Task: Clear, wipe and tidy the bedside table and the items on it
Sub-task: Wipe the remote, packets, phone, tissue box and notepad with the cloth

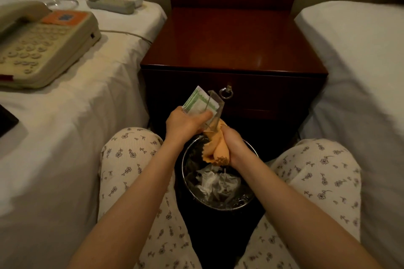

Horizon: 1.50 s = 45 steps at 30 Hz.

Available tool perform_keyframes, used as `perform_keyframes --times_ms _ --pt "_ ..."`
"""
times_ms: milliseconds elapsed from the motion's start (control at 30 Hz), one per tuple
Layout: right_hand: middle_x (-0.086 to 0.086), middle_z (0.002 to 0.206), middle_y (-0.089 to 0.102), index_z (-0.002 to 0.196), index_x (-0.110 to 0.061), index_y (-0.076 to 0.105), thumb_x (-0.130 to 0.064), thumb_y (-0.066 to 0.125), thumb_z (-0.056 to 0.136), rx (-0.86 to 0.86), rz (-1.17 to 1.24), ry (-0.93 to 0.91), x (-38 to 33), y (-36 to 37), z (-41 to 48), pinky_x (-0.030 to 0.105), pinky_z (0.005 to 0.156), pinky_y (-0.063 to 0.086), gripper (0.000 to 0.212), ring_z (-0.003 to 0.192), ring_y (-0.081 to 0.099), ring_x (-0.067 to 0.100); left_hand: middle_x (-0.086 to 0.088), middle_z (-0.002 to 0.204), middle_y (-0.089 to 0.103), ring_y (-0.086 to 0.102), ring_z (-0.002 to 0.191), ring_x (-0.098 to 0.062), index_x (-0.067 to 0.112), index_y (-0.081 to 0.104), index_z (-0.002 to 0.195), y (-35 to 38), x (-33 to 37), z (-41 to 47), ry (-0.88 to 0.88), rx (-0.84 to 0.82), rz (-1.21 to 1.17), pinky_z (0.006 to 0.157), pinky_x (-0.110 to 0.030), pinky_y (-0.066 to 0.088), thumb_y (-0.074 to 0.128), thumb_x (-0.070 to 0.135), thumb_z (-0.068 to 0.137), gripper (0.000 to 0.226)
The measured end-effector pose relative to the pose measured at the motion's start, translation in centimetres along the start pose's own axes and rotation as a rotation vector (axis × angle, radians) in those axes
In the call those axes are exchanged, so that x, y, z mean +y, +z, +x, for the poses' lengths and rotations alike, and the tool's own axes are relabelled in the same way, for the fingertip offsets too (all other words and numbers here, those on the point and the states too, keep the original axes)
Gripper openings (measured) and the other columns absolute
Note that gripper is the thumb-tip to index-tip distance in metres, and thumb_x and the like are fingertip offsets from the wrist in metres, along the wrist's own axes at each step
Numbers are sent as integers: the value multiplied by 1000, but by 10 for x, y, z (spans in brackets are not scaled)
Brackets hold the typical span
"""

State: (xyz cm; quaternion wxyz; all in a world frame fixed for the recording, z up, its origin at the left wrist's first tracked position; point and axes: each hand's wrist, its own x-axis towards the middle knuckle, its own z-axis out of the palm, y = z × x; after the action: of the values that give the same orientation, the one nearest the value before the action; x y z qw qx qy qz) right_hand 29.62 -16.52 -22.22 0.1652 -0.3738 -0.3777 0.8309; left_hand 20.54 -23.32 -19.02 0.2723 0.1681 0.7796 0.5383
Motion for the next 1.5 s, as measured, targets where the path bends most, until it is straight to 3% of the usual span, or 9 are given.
perform_keyframes --times_ms 167,300,533,733,933,1067,1133,1333,1500 --pt "3 65 57 122 -8 53 -26 44 99 -7 -4 -105 -18 0 -8 19 40 44 31 42 55 7 4 93 64 65 86 -14 16 59 103 -17 13 1 58 88 50 80 -37 57 79 40 65 50" --pt "6 68 56 109 -18 57 -24 42 99 -2 32 -214 -37 9 -19 21 41 45 19 45 55 9 7 88 61 63 82 -11 18 56 99 -27 23 0 99 97 70 78 -33 57 78 39 68 43" --pt "3 76 58 85 -20 62 -3 45 89 7 -449 -367 -65 37 -27 25 57 43 24 63 54 13 2 87 70 69 72 -16 19 59 103 -58 77 9 148 181 80 71 -41 59 72 59 56 63" --pt "0 77 60 84 -19 61 -15 50 89 -72 -659 -635 -88 87 -24 28 61 43 13 68 56 15 0 101 68 67 88 -22 20 60 101 -87 114 18 237 281 238 80 -42 56 70 60 54 63" --pt "-6 103 55 119 -22 54 -41 54 90 -45 -610 -594 -132 110 -3 31 83 42 35 101 53 16 6 84 64 62 76 -10 22 62 99 -126 147 32 265 25 305 70 -28 56 78 30 72 33" --pt "-4 120 45 142 -32 33 -29 66 84 -185 -849 -565 -160 118 7 34 91 45 67 111 50 17 -7 98 66 58 83 -16 12 63 105 -144 168 43 295 -57 440 72 -28 52 74 21 76 32" --pt "-2 125 47 140 -32 37 -25 68 82 -272 -928 -557 -169 124 12 37 94 47 66 114 51 20 -6 104 63 56 86 -14 14 59 115 -150 177 50 345 -116 551 68 -24 48 71 18 80 37" --pt "-6 113 44 125 -26 52 -29 74 76 -277 -1200 -608 -192 135 20 31 90 46 54 105 46 11 -1 112 57 54 95 -11 25 52 117 -163 192 78 379 -287 746 81 -23 47 70 12 81 42" --pt "-8 105 57 104 -27 59 -31 79 69 -147 -1218 -785 -195 151 39 14 60 42 41 83 51 0 -1 123 49 55 88 -10 27 40 138 -170 197 96 475 -200 645 75 -21 50 70 5 80 69"
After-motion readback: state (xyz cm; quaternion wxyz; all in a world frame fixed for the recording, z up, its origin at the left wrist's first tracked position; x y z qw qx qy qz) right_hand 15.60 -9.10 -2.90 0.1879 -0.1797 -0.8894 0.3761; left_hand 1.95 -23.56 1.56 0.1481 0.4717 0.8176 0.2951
